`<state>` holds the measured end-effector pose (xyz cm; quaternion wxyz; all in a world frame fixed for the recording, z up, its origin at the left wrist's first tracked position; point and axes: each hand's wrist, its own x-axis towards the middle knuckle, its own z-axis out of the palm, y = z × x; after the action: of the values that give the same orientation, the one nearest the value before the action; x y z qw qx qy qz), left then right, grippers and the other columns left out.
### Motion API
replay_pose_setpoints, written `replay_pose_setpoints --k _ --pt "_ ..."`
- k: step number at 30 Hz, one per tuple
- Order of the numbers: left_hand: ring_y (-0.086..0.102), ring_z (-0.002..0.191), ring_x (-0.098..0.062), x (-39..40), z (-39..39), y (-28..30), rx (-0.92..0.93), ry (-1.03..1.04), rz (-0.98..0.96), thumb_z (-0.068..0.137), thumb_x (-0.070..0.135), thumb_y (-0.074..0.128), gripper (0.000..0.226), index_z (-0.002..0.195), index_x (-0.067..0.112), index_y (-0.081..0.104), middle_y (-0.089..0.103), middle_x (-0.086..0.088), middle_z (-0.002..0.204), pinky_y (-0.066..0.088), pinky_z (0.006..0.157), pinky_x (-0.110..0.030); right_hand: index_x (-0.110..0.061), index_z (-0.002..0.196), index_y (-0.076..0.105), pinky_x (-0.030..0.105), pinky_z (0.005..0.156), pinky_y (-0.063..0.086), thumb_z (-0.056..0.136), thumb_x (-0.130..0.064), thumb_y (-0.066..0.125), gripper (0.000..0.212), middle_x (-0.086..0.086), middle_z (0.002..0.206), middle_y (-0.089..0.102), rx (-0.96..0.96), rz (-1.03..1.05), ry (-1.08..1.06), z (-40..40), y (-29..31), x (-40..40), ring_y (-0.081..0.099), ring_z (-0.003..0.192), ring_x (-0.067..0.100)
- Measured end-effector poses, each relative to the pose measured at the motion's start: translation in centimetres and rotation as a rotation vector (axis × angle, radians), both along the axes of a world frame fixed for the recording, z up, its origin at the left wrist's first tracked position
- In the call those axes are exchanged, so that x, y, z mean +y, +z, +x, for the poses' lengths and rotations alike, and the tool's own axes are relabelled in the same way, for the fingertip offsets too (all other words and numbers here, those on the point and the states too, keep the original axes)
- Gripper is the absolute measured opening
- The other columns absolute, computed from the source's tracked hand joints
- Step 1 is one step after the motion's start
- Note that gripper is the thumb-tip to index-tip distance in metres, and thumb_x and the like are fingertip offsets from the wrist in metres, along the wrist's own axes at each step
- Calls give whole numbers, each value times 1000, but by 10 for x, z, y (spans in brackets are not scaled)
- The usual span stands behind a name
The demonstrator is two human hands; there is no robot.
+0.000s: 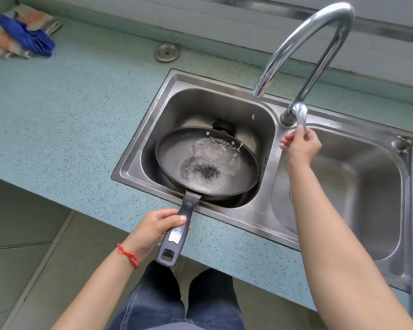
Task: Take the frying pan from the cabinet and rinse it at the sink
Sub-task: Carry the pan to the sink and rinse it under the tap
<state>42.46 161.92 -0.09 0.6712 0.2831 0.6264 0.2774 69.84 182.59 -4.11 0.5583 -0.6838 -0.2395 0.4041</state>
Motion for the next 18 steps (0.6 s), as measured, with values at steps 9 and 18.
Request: replay_pose_setpoints --k 9,18 --pt "62 89 -35 0 1 -1 -26 18 -3 48 39 72 43 79 9 72 67 -22 91 52 65 -27 -15 67 43 20 36 47 93 -18 45 26 6 56 54 35 -66 -5 -21 7 4 51 30 4" --pt "62 70 -15 5 -4 2 -12 -125 56 64 32 63 26 79 12 70 70 -3 75 50 66 -22 -12 67 54 17 37 44 90 -16 50 24 8 59 57 37 -184 195 -59 24 -73 54 34 5"
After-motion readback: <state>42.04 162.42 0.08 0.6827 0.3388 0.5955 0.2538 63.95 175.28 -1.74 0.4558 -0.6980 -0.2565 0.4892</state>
